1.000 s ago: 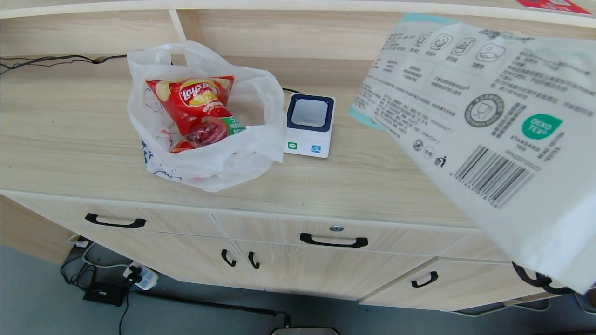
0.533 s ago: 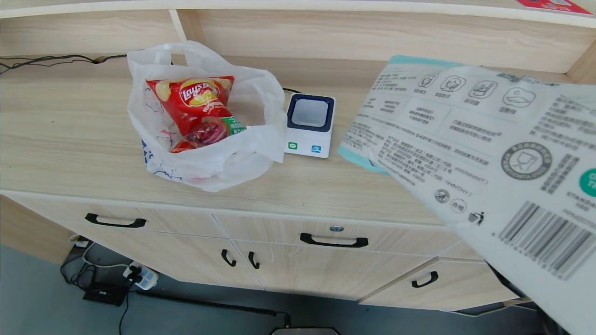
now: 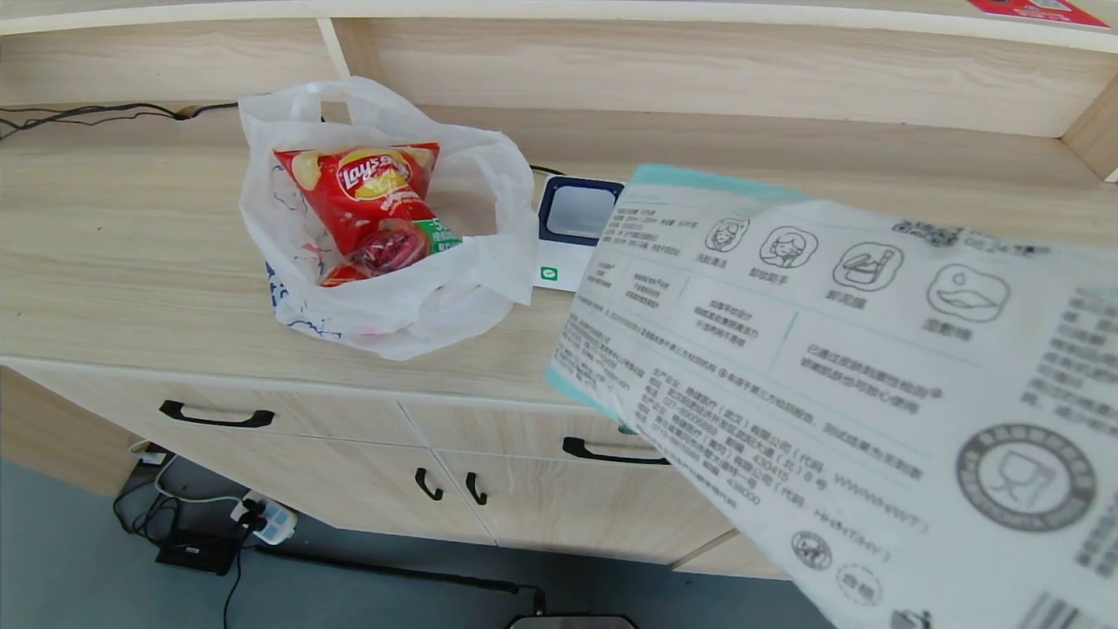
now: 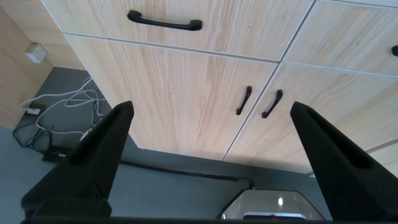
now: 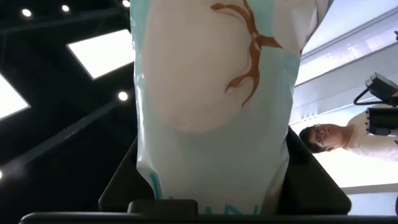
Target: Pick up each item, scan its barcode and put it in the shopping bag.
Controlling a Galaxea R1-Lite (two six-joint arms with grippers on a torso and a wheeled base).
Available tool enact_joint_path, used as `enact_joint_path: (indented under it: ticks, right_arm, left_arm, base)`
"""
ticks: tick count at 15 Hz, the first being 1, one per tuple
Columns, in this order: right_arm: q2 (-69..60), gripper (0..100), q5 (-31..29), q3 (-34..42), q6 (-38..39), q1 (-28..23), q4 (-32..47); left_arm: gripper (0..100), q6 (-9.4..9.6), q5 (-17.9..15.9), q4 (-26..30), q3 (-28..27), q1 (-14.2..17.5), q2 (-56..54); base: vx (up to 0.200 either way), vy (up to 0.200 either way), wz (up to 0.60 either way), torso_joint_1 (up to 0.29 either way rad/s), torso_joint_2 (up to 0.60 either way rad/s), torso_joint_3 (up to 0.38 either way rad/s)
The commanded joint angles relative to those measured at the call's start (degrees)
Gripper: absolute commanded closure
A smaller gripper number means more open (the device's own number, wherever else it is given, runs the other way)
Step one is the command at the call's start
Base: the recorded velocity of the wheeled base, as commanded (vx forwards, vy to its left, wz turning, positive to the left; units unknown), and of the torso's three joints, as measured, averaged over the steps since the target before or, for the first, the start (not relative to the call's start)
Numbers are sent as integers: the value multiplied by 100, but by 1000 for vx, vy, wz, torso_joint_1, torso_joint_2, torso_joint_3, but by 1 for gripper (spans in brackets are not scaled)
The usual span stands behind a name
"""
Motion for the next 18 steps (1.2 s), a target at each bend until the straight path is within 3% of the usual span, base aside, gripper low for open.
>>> enact_joint_path:
  ticks: [1, 8, 10, 12, 15, 16, 17, 18]
  right_arm:
    - [264, 100, 4, 36, 24, 110, 1]
    - [396, 100, 4, -96, 253, 110, -51]
    - [159, 100, 30, 229, -125, 31, -51]
    - [-210, 100, 637, 800, -1558, -382, -25]
    - [-105, 100, 1762, 396, -2780, -2166, 1]
    - [106, 100, 2342, 159, -3799, -2834, 54]
    - [317, 100, 2500, 71, -4423, -3116, 72]
    - [774, 100, 2570, -263, -6023, -3502, 80]
  left_arm:
    - [0, 0, 0, -1, 0, 2, 9]
    - [0, 0, 0, -1, 0, 2, 9]
    - [0, 0, 0, -1, 0, 2, 9]
    - [0, 0, 0, -1, 0, 2, 9]
    - [0, 0, 0, -1, 0, 2, 9]
    - [0, 0, 0, -1, 0, 2, 0]
    - [0, 0, 0, -1, 0, 2, 9]
    - [0, 9, 0, -1, 0, 2, 9]
  base:
    - [0, 0, 0, 0, 0, 0]
    - [0, 0, 0, 0, 0, 0]
    - [0, 0, 0, 0, 0, 0]
    - [0, 0, 0, 0, 0, 0]
    - [0, 0, 0, 0, 0, 0]
    - [0, 0, 0, 0, 0, 0]
    - [0, 0, 0, 0, 0, 0]
    - [0, 0, 0, 0, 0, 0]
